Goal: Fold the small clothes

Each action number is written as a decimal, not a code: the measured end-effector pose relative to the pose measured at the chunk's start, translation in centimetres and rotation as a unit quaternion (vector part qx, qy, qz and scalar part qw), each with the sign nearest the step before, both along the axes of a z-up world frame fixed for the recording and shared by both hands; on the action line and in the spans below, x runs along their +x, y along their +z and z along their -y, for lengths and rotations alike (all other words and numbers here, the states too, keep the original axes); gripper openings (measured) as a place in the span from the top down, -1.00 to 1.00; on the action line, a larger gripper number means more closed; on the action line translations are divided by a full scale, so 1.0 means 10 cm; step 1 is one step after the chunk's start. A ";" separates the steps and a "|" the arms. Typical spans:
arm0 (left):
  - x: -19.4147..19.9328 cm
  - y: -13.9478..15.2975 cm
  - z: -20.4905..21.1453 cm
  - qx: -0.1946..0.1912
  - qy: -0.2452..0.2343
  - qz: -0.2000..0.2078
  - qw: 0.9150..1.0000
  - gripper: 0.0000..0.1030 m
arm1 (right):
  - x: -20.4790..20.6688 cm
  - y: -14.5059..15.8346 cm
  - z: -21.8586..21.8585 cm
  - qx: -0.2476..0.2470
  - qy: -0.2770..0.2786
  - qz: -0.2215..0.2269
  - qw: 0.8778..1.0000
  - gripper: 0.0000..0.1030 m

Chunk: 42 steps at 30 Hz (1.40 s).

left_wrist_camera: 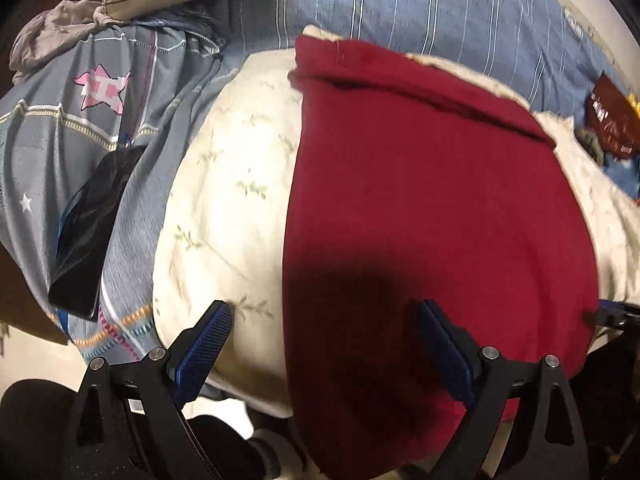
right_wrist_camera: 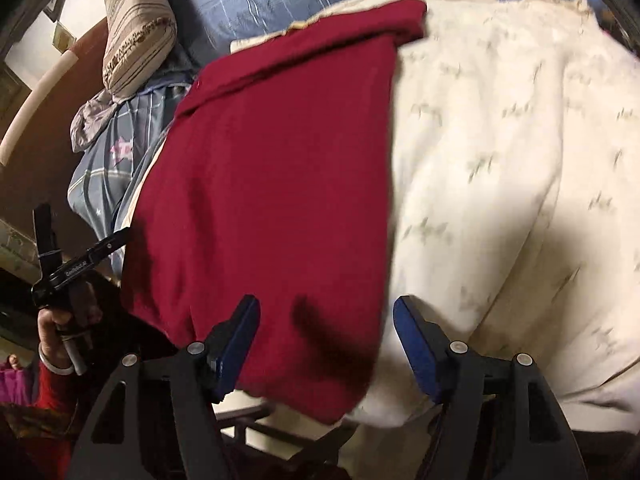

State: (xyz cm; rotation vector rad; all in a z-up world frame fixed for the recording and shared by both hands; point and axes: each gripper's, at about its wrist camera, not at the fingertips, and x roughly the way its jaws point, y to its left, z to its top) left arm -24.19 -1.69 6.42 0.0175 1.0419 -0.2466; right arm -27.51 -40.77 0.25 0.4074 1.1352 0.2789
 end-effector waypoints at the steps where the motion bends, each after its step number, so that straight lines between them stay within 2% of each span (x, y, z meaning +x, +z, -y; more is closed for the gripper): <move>1: -0.01 -0.02 0.01 0.004 0.000 -0.003 1.000 -0.81 | -0.02 0.00 -0.03 0.002 0.010 -0.001 1.000 -0.18; 4: -0.06 -0.03 0.03 0.012 0.002 -0.004 1.000 -0.81 | -0.07 0.05 -0.11 0.002 0.035 0.003 0.999 -0.09; 11: -0.11 -0.08 0.14 0.034 -0.002 0.001 0.999 -0.81 | -0.09 -0.05 -0.10 0.021 0.045 0.001 0.999 -0.13; 16: -0.12 -0.09 0.13 0.030 0.000 -0.002 1.000 -0.81 | -0.09 -0.04 -0.15 0.009 0.053 0.005 0.999 -0.18; 25: -0.11 -0.12 0.11 0.029 0.003 -0.005 1.000 -0.81 | -0.10 -0.08 -0.11 0.024 0.052 -0.002 0.998 -0.23; 29: -0.10 -0.12 0.11 0.029 0.003 -0.007 1.000 -0.81 | -0.11 -0.07 -0.14 0.015 0.057 0.000 0.998 -0.23; 34: -0.13 -0.13 0.10 0.016 -0.001 -0.019 1.000 -0.81 | -0.12 0.00 -0.21 0.021 0.078 0.009 0.997 -0.03; 42: -0.12 -0.18 0.05 -0.005 -0.016 -0.039 0.999 -0.75 | -0.13 -0.14 -0.25 0.043 0.095 -0.019 0.994 -0.09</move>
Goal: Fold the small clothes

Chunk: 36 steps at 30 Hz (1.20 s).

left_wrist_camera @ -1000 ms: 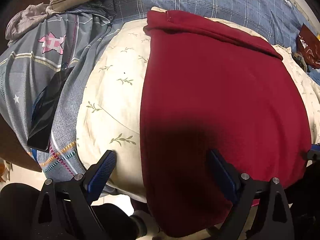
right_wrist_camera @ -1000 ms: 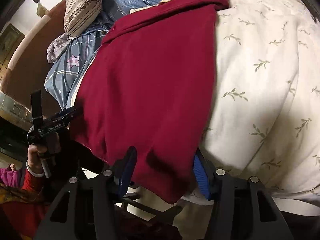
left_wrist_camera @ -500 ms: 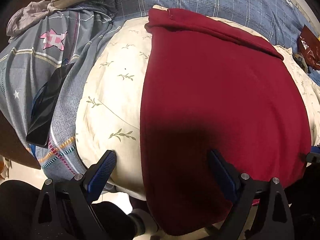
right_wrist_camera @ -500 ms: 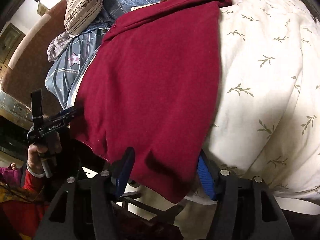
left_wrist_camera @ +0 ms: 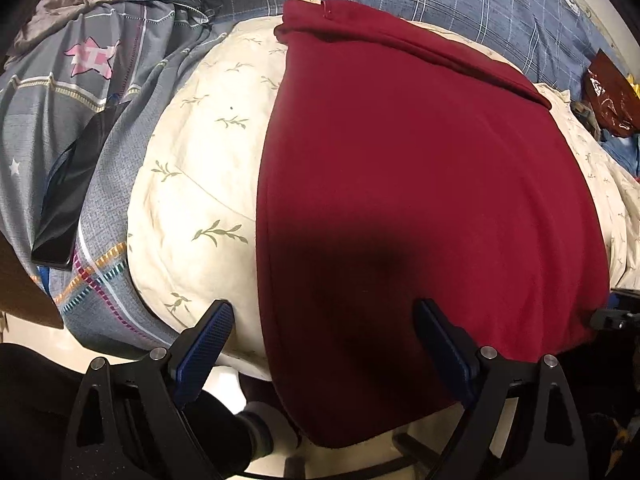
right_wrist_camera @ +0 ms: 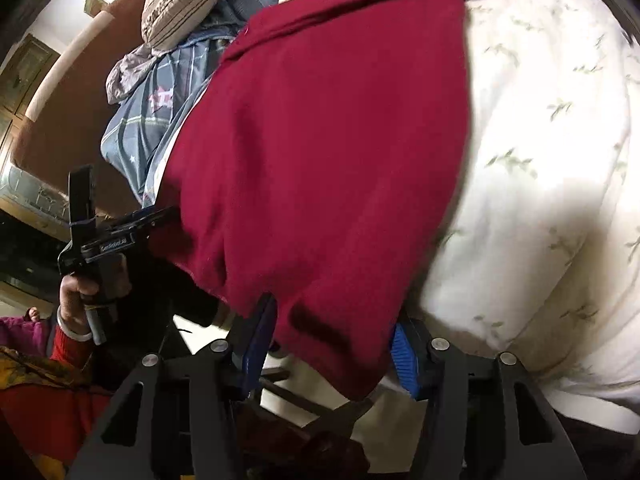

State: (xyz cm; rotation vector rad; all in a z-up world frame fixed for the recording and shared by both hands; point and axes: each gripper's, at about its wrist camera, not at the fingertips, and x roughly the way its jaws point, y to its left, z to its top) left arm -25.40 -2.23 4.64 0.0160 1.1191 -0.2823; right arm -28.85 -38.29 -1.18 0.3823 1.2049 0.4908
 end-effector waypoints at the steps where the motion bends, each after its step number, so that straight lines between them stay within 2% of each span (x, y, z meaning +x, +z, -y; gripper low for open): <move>1: 0.01 0.01 -0.01 -0.003 0.002 0.001 1.000 -0.62 | 0.01 -0.03 -0.01 0.006 0.001 -0.003 1.000 -0.08; 2: 0.01 0.02 -0.02 -0.008 0.002 0.002 1.000 -0.51 | 0.03 -0.06 -0.03 0.011 0.000 -0.006 1.000 -0.08; 4: -0.01 0.04 -0.04 -0.008 0.004 0.002 1.000 -0.08 | 0.05 -0.08 -0.06 0.014 0.002 -0.002 1.000 -0.05; 5: -0.02 0.05 -0.07 -0.010 0.007 0.001 1.000 0.05 | 0.05 -0.06 -0.08 0.006 0.005 0.003 1.000 0.00; 6: -0.02 0.06 -0.10 -0.014 0.009 -0.002 1.000 0.41 | 0.04 -0.04 -0.10 0.000 0.010 0.010 1.000 0.29; 7: 0.00 0.09 -0.14 -0.033 0.008 -0.010 0.999 0.83 | 0.03 0.01 -0.11 0.006 0.013 0.021 1.000 0.65; 8: 0.03 0.12 -0.20 -0.070 0.006 -0.029 0.997 0.88 | 0.02 0.06 -0.11 0.018 0.011 0.031 0.999 0.66; 10: 0.06 0.22 -0.24 -0.090 0.000 -0.032 0.995 0.88 | 0.03 0.18 -0.12 0.025 0.014 0.047 0.998 0.68; 12: 0.08 0.41 -0.24 -0.094 -0.014 -0.012 0.995 0.88 | 0.06 0.33 -0.14 0.025 0.021 0.069 0.997 0.69; 16: 0.24 0.77 -0.24 -0.128 -0.028 0.023 0.991 0.89 | 0.21 0.72 -0.06 0.045 0.016 0.127 0.991 0.69; 19: 0.51 0.99 -0.22 -0.139 -0.026 0.055 0.988 0.89 | 0.41 1.00 0.08 0.070 -0.008 0.169 0.983 0.70; 23: 1.02 1.15 -0.13 -0.149 -0.007 0.092 0.985 0.89 | 0.87 1.27 0.30 0.061 -0.052 0.216 0.973 0.70; 26: 1.53 1.13 0.01 -0.160 0.014 0.101 0.982 0.89 | 1.30 1.37 0.48 0.055 -0.092 0.228 0.968 0.70; 28: 1.95 1.05 0.12 -0.147 0.031 0.110 0.982 0.90 | 1.61 1.37 0.59 0.057 -0.113 0.227 0.966 0.70; 30: 2.22 0.92 0.25 -0.134 0.048 0.111 0.984 0.90 | 1.94 1.32 0.66 0.036 -0.135 0.222 0.965 0.70; 33: 2.67 0.70 0.33 -0.139 0.074 0.095 0.983 0.90 | 2.43 1.14 0.80 0.036 -0.164 0.195 0.966 0.70; 36: 3.02 0.47 0.39 -0.145 0.096 0.079 0.982 0.85 | 2.88 0.81 0.93 0.045 -0.182 0.152 0.970 0.66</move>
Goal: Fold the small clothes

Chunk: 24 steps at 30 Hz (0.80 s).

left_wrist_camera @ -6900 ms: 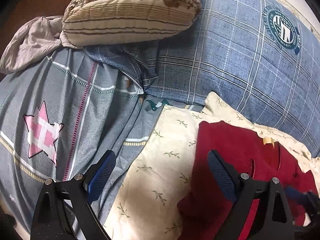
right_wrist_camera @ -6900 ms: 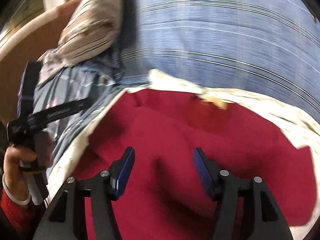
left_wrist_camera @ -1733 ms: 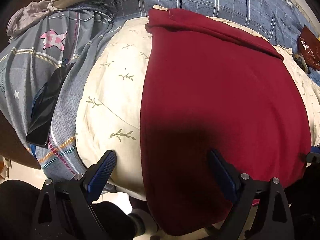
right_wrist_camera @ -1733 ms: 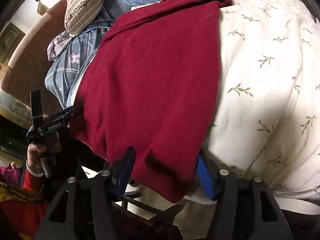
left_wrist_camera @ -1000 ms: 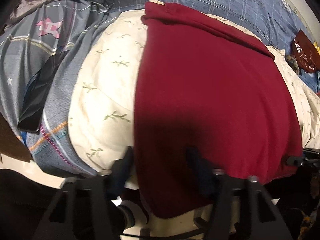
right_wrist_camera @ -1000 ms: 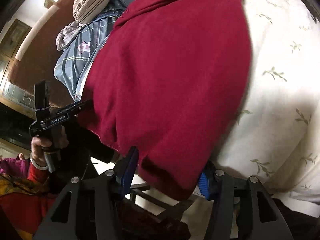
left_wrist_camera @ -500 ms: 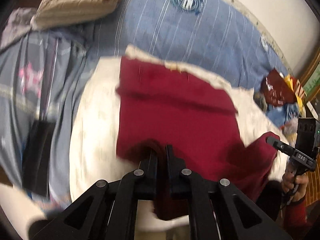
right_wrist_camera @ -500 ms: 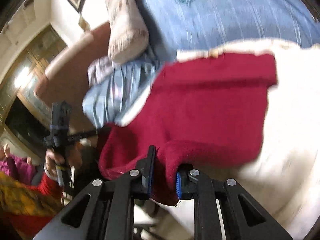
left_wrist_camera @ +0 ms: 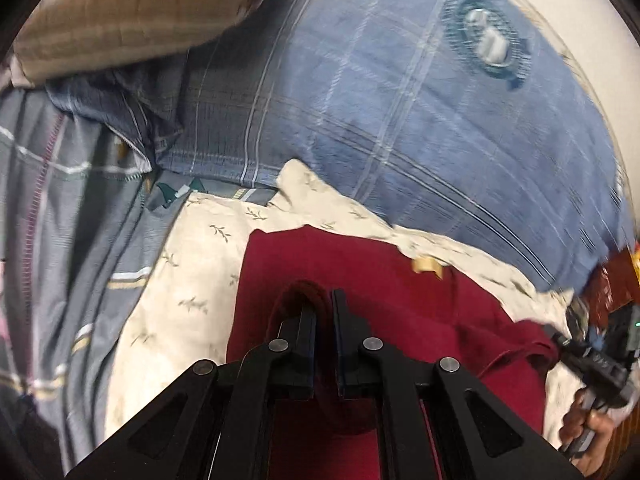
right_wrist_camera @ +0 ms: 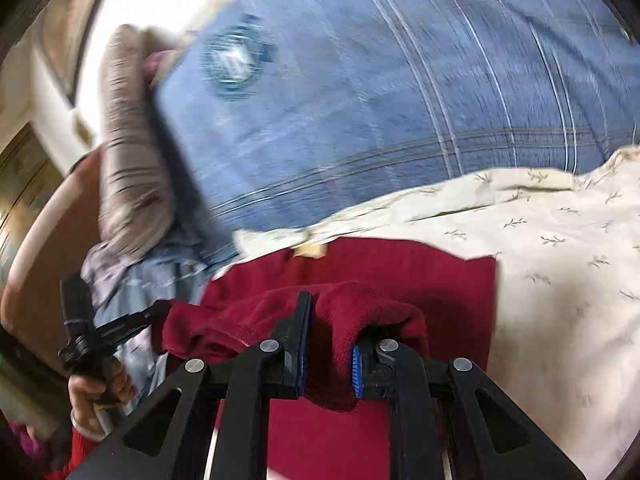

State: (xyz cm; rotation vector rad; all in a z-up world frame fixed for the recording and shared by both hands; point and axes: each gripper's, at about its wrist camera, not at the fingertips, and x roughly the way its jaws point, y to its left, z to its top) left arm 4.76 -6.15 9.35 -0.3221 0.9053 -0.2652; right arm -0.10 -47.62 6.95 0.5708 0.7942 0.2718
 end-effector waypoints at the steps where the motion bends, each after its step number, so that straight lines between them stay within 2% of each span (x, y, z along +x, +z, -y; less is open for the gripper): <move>1: 0.06 -0.09 -0.01 -0.005 0.000 -0.007 1.000 0.79 | 0.14 -0.13 0.03 0.004 -0.004 -0.025 1.000 0.55; 3: 0.16 -0.17 -0.03 -0.016 -0.004 -0.016 1.000 0.78 | 0.26 -0.30 0.09 0.021 -0.011 -0.066 0.998 0.45; 5: 0.20 -0.14 -0.03 -0.017 -0.014 -0.006 1.000 0.69 | 0.17 -0.30 0.16 0.049 -0.015 -0.049 0.998 0.40; 6: 0.19 -0.11 -0.04 -0.013 -0.018 0.002 1.000 0.59 | 0.10 -0.26 0.19 0.053 -0.015 -0.035 0.998 0.31; 7: 0.18 -0.06 -0.02 -0.007 -0.020 0.011 1.000 0.45 | 0.01 -0.20 0.20 0.051 -0.017 -0.024 0.998 0.13; 8: 0.16 -0.02 0.00 0.002 -0.019 0.025 1.000 0.28 | -0.08 -0.13 0.21 0.035 -0.030 -0.013 0.999 -0.02; 9: 0.11 0.02 -0.05 0.009 -0.008 0.036 0.999 -0.26 | -0.18 -0.05 0.23 0.014 -0.047 0.001 0.999 -0.20; 10: 0.06 0.06 -0.07 0.012 0.007 0.050 0.999 -0.51 | -0.25 0.02 0.24 0.004 -0.056 0.018 0.998 -0.21; 11: 0.04 0.08 -0.11 0.003 0.024 0.070 0.997 -0.51 | -0.28 0.10 0.23 0.002 -0.057 0.030 0.998 -0.21; 13: 0.01 0.07 -0.12 -0.004 0.023 0.066 0.998 -0.51 | -0.31 0.20 0.13 -0.008 -0.030 0.045 0.998 -0.20; 15: 0.06 -0.02 -0.09 -0.002 0.021 0.049 0.999 -0.51 | -0.21 0.22 -0.07 -0.060 0.007 0.040 0.997 -0.14; 17: 0.10 -0.14 -0.05 0.021 0.027 0.032 0.999 -0.51 | 0.02 0.15 -0.25 -0.122 0.003 0.019 0.992 -0.14; 19: 0.16 -0.25 -0.02 0.051 0.030 0.015 0.998 -0.49 | 0.31 0.00 -0.27 -0.131 -0.003 -0.005 0.991 -0.11; 21: 0.24 -0.37 0.00 0.079 0.038 -0.004 0.996 -0.48 | 0.66 -0.23 -0.23 -0.153 -0.028 -0.053 0.986 -0.09; 23: 0.34 -0.49 0.00 0.089 0.044 -0.020 0.995 -0.50 | 0.92 -0.52 -0.18 -0.157 -0.031 -0.106 0.981 -0.09; 24: 0.36 -0.51 -0.01 0.089 0.048 -0.025 0.994 -0.52 | 0.98 -0.61 -0.16 -0.153 -0.032 -0.113 0.981 -0.10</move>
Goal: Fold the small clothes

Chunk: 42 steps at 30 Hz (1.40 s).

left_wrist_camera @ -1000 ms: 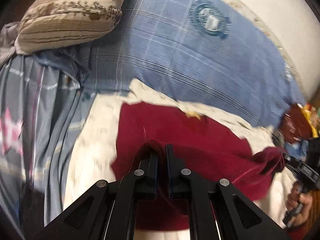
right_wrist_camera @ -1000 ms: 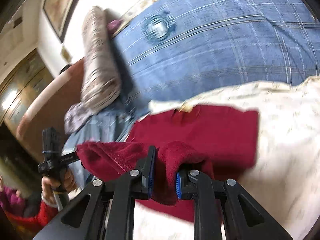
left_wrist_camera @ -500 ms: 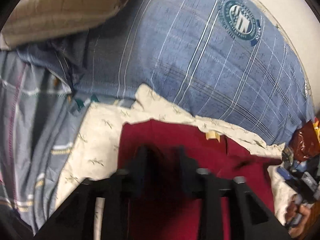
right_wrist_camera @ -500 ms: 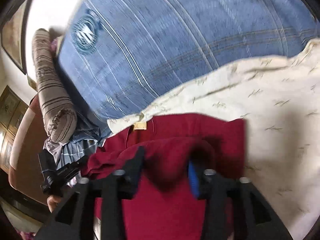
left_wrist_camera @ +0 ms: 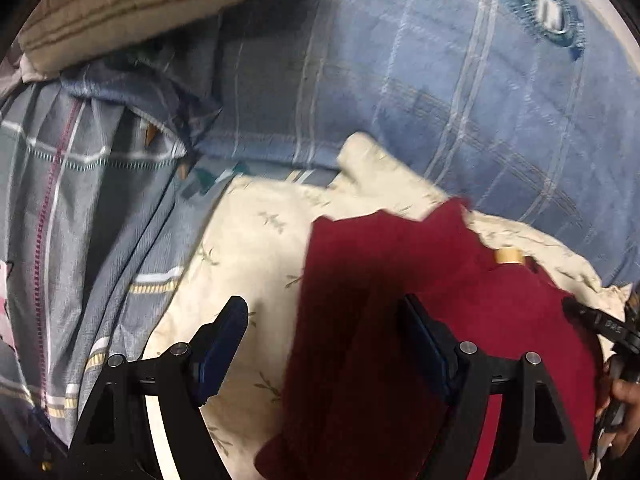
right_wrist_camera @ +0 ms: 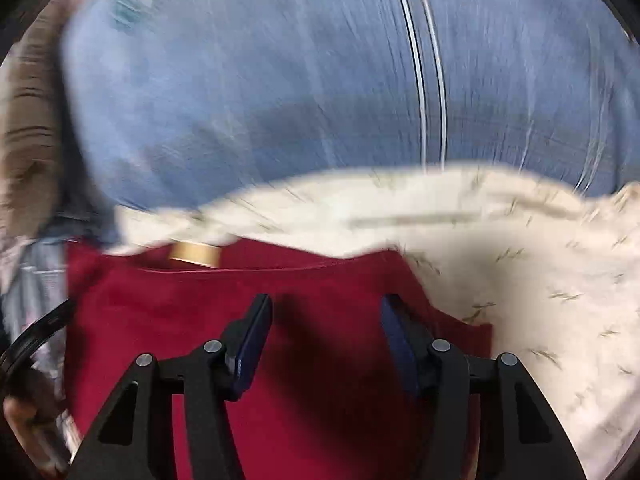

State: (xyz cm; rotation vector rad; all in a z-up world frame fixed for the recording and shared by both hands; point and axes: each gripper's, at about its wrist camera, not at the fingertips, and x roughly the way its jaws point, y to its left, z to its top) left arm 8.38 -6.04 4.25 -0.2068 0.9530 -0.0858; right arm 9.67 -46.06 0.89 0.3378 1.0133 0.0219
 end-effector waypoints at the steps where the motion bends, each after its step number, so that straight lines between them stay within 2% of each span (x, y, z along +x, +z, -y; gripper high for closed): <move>1: 0.02 -0.02 -0.02 -0.003 0.005 -0.004 1.000 -0.54 | 0.01 0.00 0.00 -0.004 0.000 0.012 1.000 -0.11; 4: 0.05 0.00 -0.03 -0.010 0.008 -0.004 1.000 -0.48 | -0.10 0.16 -0.03 -0.014 0.006 0.026 1.000 -0.14; 7: -0.03 0.11 -0.01 0.000 0.003 0.017 1.000 -0.48 | -0.38 0.41 -0.11 -0.005 0.019 0.059 0.998 -0.18; 10: -0.21 0.23 0.00 0.002 -0.008 0.034 0.999 -0.48 | -0.55 0.66 -0.38 0.004 0.060 0.085 0.995 -0.18; 13: -0.47 0.33 0.00 0.018 -0.020 0.044 0.999 -0.49 | -0.46 0.78 -0.81 0.042 0.111 0.097 0.988 -0.17; 14: -0.58 0.35 -0.02 0.029 -0.021 0.045 0.998 -0.49 | -0.38 0.78 -0.99 0.053 0.128 0.096 0.986 -0.15; 17: -0.71 0.35 -0.04 0.042 -0.027 0.037 0.998 -0.49 | -0.16 0.72 -1.49 0.046 0.171 0.092 0.980 -0.12; 19: -0.73 0.37 -0.03 0.049 -0.027 0.035 0.998 -0.49 | 0.01 0.65 -1.85 0.046 0.199 0.084 0.975 0.02; 24: -0.65 0.32 -0.04 0.076 -0.020 0.031 0.996 -0.48 | 0.35 0.29 -2.47 0.037 0.229 0.032 0.972 0.12; 27: -0.58 0.28 -0.06 0.070 -0.015 0.023 0.997 -0.48 | 0.50 0.06 -2.60 0.032 0.221 0.004 0.975 0.09; 32: -0.56 0.28 -0.09 0.068 -0.016 0.025 0.997 -0.49 | 0.41 0.24 -2.48 0.056 0.215 0.019 0.975 0.07; 36: -0.55 0.27 -0.14 0.065 -0.014 0.025 0.997 -0.50 | 0.24 0.46 -2.35 0.047 0.208 0.043 0.976 0.04; 38: -0.55 0.27 -0.15 0.067 -0.012 0.026 0.997 -0.50 | 0.24 0.47 -2.34 0.055 0.201 0.043 0.977 -0.03; 42: -0.56 0.28 -0.17 0.065 -0.008 0.024 0.998 -0.50 | 0.31 0.37 -2.37 0.073 0.191 0.024 0.979 -0.04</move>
